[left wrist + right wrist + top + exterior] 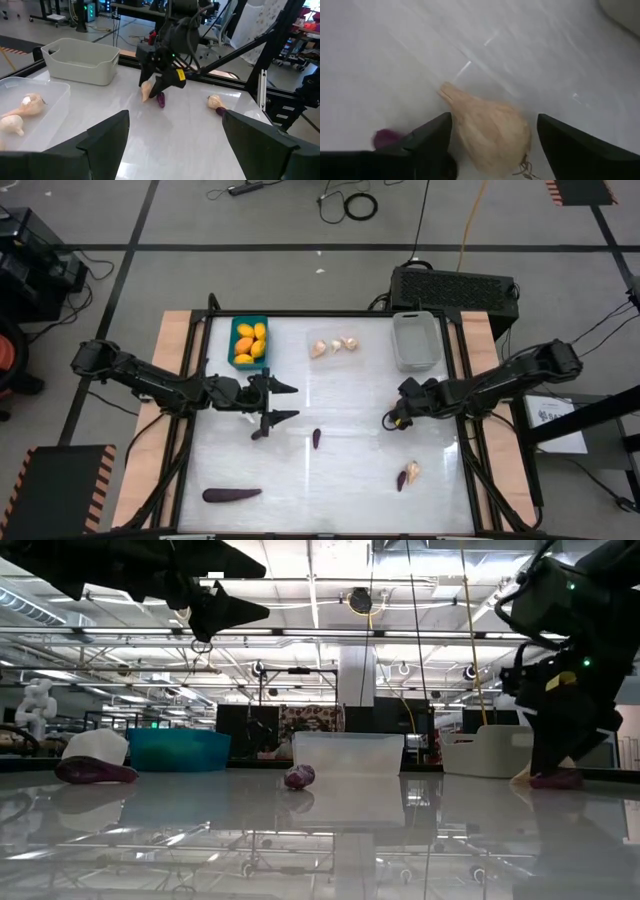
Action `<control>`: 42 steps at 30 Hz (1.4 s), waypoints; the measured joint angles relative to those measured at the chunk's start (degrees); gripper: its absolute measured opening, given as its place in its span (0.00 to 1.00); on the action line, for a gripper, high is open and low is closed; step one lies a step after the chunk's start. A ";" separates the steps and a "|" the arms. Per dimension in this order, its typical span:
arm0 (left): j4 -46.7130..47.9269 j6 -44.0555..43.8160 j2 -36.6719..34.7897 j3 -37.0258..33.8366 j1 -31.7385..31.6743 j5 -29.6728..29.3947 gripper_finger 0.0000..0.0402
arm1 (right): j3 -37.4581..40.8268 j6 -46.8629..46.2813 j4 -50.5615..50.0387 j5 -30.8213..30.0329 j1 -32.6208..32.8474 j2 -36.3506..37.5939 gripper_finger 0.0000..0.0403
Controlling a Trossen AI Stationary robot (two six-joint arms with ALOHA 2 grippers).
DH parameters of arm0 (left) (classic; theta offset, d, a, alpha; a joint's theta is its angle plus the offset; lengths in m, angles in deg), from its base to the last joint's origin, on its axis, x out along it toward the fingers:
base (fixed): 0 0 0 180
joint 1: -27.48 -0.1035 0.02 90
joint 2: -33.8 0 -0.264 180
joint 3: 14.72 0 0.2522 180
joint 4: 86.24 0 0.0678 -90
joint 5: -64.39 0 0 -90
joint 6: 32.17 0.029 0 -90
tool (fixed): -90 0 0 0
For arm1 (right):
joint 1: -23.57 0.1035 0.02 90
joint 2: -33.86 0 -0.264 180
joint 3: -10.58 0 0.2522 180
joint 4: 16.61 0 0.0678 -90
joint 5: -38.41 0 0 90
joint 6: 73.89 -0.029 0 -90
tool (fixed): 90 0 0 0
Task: Sort produce into baskets
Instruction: Put the garlic into the transparent bin
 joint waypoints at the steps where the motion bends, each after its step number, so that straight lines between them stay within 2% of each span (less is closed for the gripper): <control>1: 0.00 0.00 0.00 0.00 0.00 0.00 0.81 | 0.02 0.00 -0.06 0.02 0.00 -0.45 0.70; 11: 0.04 0.01 0.00 0.00 0.00 0.01 0.81 | -0.39 0.46 1.51 0.06 0.00 -1.16 0.43; 14: 0.04 0.02 0.00 0.00 0.00 0.00 0.81 | -2.57 1.94 2.51 0.04 0.00 -1.16 0.38; 18: 0.04 0.02 0.00 0.00 0.00 0.00 0.81 | -6.56 5.51 5.87 -0.71 0.00 -1.16 0.38; 23: 0.04 0.00 0.00 -0.02 0.00 0.00 0.81 | -11.38 9.65 14.14 -7.64 -0.46 -1.16 0.41; 27: 0.22 -0.06 -0.02 -0.02 0.00 0.02 0.81 | -13.48 16.33 22.56 -9.01 -3.57 -2.73 0.41; 30: 1.26 -0.05 -0.03 -0.02 0.00 0.02 0.81 | -15.90 21.23 26.59 -8.99 -7.21 -5.84 0.41; 36: 2.88 -0.12 -0.05 -0.07 0.00 0.00 0.81 | -24.72 30.73 26.47 -8.50 -15.29 -15.53 0.41; 42: 3.74 -0.10 -0.05 -0.07 0.00 0.00 0.81 | -34.58 35.95 25.88 -1.45 -21.22 -26.49 0.41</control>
